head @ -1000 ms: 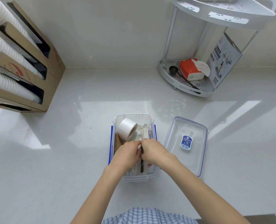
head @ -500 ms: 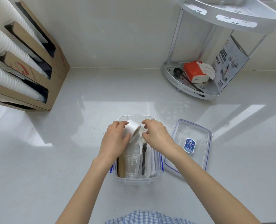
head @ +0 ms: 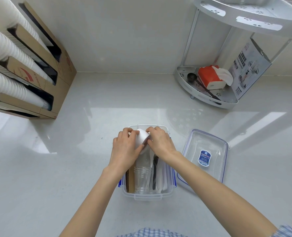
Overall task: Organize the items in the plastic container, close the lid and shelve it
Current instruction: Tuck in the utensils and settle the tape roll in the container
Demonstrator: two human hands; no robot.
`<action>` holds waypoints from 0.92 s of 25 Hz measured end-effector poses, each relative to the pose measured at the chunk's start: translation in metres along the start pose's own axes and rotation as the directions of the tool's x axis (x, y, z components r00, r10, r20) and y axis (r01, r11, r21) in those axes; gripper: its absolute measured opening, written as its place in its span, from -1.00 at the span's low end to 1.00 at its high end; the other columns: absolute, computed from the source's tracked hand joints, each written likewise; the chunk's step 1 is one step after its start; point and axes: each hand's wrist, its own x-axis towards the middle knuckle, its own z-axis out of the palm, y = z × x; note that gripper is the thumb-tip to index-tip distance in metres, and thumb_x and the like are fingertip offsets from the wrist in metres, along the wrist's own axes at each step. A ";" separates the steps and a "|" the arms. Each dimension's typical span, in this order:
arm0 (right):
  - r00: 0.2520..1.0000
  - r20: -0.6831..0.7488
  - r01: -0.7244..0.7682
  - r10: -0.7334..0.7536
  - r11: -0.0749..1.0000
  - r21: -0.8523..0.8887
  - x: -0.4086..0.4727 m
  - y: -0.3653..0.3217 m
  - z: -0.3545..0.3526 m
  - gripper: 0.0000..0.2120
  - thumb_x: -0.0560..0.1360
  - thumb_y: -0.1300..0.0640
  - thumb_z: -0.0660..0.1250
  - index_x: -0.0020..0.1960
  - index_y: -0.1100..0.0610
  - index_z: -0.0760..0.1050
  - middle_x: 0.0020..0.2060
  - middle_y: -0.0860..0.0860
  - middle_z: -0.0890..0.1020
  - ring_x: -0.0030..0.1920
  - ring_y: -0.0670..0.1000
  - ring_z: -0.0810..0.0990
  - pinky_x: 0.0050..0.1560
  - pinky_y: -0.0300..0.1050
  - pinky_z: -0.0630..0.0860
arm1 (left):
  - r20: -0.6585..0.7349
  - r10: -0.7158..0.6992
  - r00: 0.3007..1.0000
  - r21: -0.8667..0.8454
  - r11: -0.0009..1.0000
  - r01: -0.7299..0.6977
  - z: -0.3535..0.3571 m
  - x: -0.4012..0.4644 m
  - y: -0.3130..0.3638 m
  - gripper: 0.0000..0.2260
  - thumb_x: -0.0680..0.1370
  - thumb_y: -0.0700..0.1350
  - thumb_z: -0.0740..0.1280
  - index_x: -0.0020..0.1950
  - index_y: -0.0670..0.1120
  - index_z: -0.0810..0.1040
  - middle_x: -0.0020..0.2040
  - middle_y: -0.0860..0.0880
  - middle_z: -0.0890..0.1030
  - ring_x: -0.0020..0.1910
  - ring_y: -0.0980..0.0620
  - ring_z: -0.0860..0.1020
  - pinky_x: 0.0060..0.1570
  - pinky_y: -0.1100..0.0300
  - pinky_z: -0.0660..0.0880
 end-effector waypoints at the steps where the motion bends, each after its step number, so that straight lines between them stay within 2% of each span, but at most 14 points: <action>1: 1.000 -0.017 -0.008 0.008 1.000 0.012 0.001 0.000 -0.003 -0.70 0.49 0.27 0.15 0.21 0.23 0.41 0.15 0.20 0.50 0.15 0.26 0.47 0.05 0.03 0.42 | -0.006 0.003 1.000 -0.007 1.000 -0.003 0.000 0.001 0.000 -0.59 0.51 -0.01 0.24 0.33 -0.11 0.34 0.30 -0.10 0.38 0.26 -0.08 0.37 0.18 0.08 0.29; 6: 0.998 -0.051 -0.026 0.025 1.000 -0.014 0.006 0.001 -0.010 -0.75 0.49 0.17 0.19 0.12 0.25 0.48 0.08 0.20 0.56 0.11 0.26 0.49 0.02 0.07 0.46 | -0.045 0.034 0.998 -0.060 0.998 -0.036 -0.003 0.006 0.001 -0.71 0.55 -0.09 0.19 0.24 -0.12 0.45 0.23 -0.08 0.53 0.20 -0.10 0.47 0.18 0.07 0.30; 10: 0.999 -0.030 -0.036 0.034 0.998 -0.055 0.011 0.001 -0.010 -0.75 0.50 0.13 0.21 0.05 0.26 0.54 0.02 0.22 0.60 0.07 0.28 0.52 -0.06 0.02 0.45 | -0.097 0.052 0.994 -0.068 0.996 -0.059 0.000 0.009 0.000 -0.75 0.57 -0.13 0.16 0.22 -0.11 0.47 0.20 -0.04 0.58 0.17 -0.06 0.51 0.17 0.09 0.31; 15: 0.995 -0.006 -0.097 0.097 0.994 -0.039 0.014 0.000 -0.013 -0.72 0.50 0.09 0.24 0.06 0.27 0.54 0.04 0.24 0.60 0.07 0.29 0.51 -0.05 -0.01 0.46 | -0.039 0.053 0.998 -0.051 0.997 -0.055 0.001 0.008 0.000 -0.68 0.55 -0.16 0.15 0.31 -0.08 0.38 0.31 -0.01 0.47 0.28 -0.02 0.41 0.24 0.11 0.23; 18: 0.990 0.008 -0.138 0.139 0.989 -0.043 0.015 -0.001 -0.014 -0.71 0.52 0.09 0.22 0.06 0.31 0.51 0.05 0.27 0.57 0.10 0.31 0.50 -0.05 0.01 0.45 | 0.040 0.068 0.997 0.013 0.998 -0.069 0.002 0.009 0.001 -0.61 0.55 -0.08 0.16 0.38 -0.05 0.30 0.40 0.02 0.36 0.38 0.03 0.29 0.31 0.12 0.16; 21: 0.992 0.001 -0.129 0.129 0.991 -0.023 0.014 -0.002 -0.012 -0.71 0.54 0.14 0.19 0.12 0.32 0.50 0.06 0.28 0.57 0.11 0.31 0.50 0.00 0.03 0.48 | 0.120 0.069 0.990 0.065 0.995 -0.077 0.006 0.009 0.003 -0.55 0.53 0.00 0.19 0.41 -0.04 0.23 0.46 0.04 0.28 0.42 0.06 0.21 0.34 0.09 0.11; 23: 0.995 0.007 -0.099 0.099 0.995 -0.027 0.014 -0.002 -0.011 -0.73 0.53 0.18 0.17 0.14 0.29 0.50 0.07 0.27 0.59 0.10 0.30 0.51 0.03 0.05 0.49 | 0.141 0.077 0.987 0.106 0.990 -0.092 0.009 0.009 0.003 -0.57 0.53 -0.03 0.20 0.39 -0.04 0.25 0.46 0.05 0.25 0.42 0.06 0.20 0.34 0.08 0.10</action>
